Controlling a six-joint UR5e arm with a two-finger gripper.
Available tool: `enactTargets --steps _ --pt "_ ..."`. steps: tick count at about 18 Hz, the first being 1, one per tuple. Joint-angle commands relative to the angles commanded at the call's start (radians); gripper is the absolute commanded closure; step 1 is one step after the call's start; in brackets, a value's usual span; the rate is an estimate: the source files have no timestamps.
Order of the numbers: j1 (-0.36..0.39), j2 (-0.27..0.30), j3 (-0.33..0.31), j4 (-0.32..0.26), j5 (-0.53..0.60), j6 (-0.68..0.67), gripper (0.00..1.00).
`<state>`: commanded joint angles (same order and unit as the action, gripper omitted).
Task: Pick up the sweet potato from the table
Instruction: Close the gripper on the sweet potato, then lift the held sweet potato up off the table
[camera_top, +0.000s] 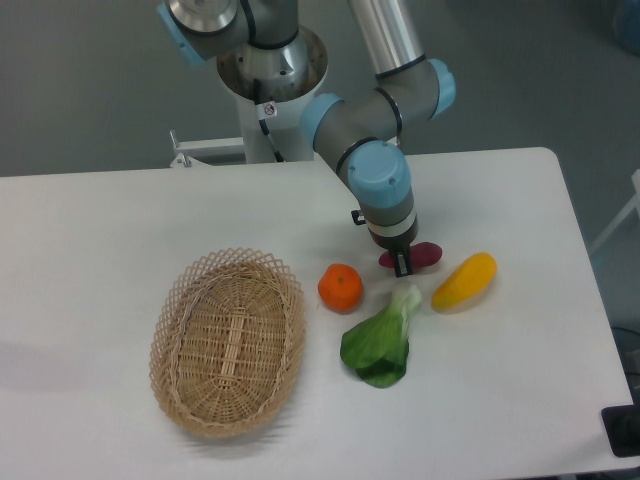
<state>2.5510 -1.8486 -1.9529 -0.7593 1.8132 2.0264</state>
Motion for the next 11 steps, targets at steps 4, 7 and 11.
enactTargets --steps 4,7,11 --pt "-0.014 0.055 0.035 -0.008 -0.030 -0.124 0.77" --pt "-0.020 0.085 0.061 -0.009 -0.084 -0.233 0.77" --pt "-0.049 0.118 0.133 -0.084 -0.185 -0.458 0.77"
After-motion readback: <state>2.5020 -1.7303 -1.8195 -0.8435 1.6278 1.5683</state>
